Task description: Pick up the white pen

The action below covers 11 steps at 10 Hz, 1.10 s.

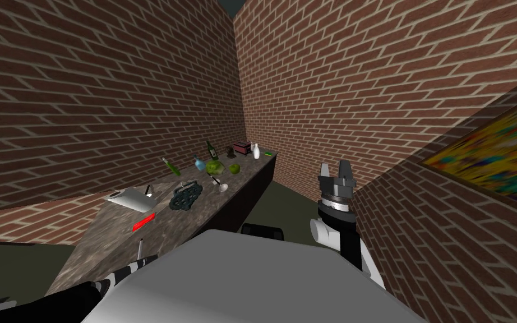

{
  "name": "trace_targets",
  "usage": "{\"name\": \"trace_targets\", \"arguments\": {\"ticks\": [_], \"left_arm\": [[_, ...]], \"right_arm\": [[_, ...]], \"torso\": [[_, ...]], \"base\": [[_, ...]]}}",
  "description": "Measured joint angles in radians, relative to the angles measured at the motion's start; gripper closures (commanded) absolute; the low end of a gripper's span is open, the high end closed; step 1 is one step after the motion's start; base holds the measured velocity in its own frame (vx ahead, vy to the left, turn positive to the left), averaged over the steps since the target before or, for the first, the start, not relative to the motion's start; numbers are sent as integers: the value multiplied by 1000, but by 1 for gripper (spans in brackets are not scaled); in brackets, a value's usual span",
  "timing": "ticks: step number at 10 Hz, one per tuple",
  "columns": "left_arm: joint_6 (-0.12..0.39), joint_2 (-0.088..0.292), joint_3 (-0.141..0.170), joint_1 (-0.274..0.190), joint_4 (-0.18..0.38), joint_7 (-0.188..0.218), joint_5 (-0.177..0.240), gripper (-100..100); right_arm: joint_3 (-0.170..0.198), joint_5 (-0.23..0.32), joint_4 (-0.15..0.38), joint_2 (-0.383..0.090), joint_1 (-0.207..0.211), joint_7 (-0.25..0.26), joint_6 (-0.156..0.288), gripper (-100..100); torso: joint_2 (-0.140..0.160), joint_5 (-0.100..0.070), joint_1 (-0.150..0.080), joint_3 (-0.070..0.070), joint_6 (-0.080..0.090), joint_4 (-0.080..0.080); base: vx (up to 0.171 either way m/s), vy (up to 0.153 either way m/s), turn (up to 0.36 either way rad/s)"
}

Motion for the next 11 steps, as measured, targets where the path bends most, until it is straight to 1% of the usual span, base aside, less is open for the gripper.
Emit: {"name": "trace_targets", "arguments": {"ticks": [1, 5, 6, 7, 8, 11], "left_arm": [[1, 0, -1, -2, 1, 0, 0, 100], [1, 0, -1, -2, 1, 0, 0, 100], [1, 0, -1, -2, 1, 0, 0, 0], [1, 0, -1, -2, 1, 0, 0, 100], [4, 2, 17, 15, -15, -2, -2, 100], [6, 7, 62, 67, -51, -9, -7, 100]], "right_arm": [[0, 0, 0, 0, 0, 0, 0, 0], [0, 0, 0, 0, 0, 0, 0, 0], [0, 0, 0, 0, 0, 0, 0, 0], [0, 0, 0, 0, 0, 0, 0, 0], [0, 0, 0, 0, 0, 0, 0, 0], [0, 0, 0, 0, 0, 0, 0, 0]], "torso": [[-1, 1, 1, -1, -1, 0], [-2, 1, 1, -1, -1, -1], [-2, 1, 1, -1, -1, -1], [-2, 1, 1, -1, -1, -1], [-3, 1, 1, -2, -2, -1], [-5, 1, 2, -3, -1, -1]], "base": [[0, 0, 0], [0, 0, 0], [0, 0, 0], [29, 12, 197], [49, 14, 171], [34, 12, 65]]}}
